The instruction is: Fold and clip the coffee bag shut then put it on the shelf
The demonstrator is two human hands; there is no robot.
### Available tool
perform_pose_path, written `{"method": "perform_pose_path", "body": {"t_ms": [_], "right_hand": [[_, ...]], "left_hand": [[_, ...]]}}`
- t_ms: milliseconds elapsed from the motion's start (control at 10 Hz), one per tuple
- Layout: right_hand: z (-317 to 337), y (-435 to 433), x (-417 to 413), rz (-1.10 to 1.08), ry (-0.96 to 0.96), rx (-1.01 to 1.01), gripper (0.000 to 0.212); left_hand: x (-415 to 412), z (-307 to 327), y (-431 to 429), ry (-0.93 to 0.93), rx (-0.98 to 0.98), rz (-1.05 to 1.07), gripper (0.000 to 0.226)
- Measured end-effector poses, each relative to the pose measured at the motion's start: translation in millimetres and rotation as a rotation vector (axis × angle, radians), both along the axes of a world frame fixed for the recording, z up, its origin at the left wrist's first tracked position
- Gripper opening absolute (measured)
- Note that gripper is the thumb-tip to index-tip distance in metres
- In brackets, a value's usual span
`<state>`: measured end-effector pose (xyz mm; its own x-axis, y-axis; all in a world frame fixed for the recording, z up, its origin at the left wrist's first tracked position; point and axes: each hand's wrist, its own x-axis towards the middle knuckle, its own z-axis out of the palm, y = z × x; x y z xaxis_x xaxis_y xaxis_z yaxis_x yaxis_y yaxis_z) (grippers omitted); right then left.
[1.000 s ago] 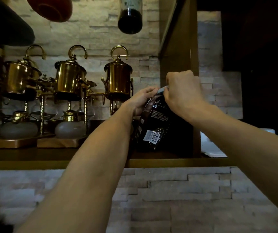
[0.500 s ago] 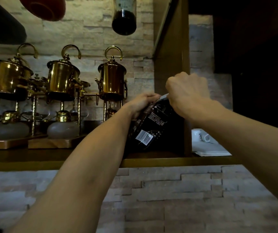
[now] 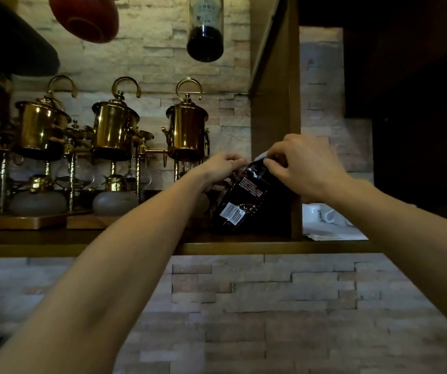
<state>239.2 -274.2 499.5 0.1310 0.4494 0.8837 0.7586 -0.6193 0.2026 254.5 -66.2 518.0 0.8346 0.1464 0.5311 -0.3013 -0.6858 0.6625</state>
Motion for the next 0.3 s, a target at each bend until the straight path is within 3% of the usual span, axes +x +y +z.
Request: {"method": "perform_pose_path", "body": {"t_ms": [200,300], "right_hand": [[-10,-21,-8,0.311,0.332,-0.071,0.038],[-27,-31,-18,0.548,0.749,-0.023,0.047]], "left_hand": [[-49,-14,-3,-0.060,0.109,0.073,0.027],[-80,-22,-17,-0.120,0.077,0.069,0.038]]}}
